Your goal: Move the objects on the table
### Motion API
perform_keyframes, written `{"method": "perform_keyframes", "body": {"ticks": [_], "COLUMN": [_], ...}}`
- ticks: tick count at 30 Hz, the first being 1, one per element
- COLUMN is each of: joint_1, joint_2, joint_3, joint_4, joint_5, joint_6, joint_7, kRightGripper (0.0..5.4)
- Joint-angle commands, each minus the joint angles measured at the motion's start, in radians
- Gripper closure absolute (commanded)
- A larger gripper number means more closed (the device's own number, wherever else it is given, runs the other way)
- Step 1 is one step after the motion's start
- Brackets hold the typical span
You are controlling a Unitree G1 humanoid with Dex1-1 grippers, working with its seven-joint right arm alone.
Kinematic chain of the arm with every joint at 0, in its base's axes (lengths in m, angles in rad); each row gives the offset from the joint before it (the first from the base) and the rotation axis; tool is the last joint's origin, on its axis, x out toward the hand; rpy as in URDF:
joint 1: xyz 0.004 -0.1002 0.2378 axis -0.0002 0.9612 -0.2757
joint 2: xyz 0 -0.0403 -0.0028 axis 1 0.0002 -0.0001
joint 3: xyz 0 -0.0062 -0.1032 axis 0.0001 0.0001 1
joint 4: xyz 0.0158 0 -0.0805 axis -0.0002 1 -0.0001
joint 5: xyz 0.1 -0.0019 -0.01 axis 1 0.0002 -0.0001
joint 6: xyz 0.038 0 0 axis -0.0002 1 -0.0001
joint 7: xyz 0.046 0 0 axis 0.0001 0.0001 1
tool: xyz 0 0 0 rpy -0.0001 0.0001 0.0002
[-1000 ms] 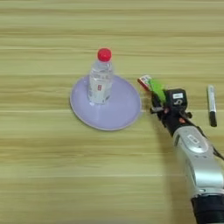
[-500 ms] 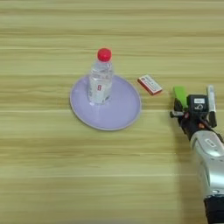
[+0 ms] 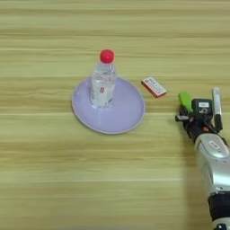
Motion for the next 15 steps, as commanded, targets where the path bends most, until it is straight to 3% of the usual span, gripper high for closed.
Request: {"method": "perform_keyframes", "body": {"ticks": [1,15], "joint_1": [-0.039,-0.044], "joint_2": [-0.035,-0.037], "joint_3": [-0.004,0.000], "joint_4": [-0.010,0.019], "joint_5": [-0.002,-0.001], "joint_6": [-0.007,-0.019], "joint_7": [-0.006,-0.007], "kRightGripper": [4.01,4.01]}}
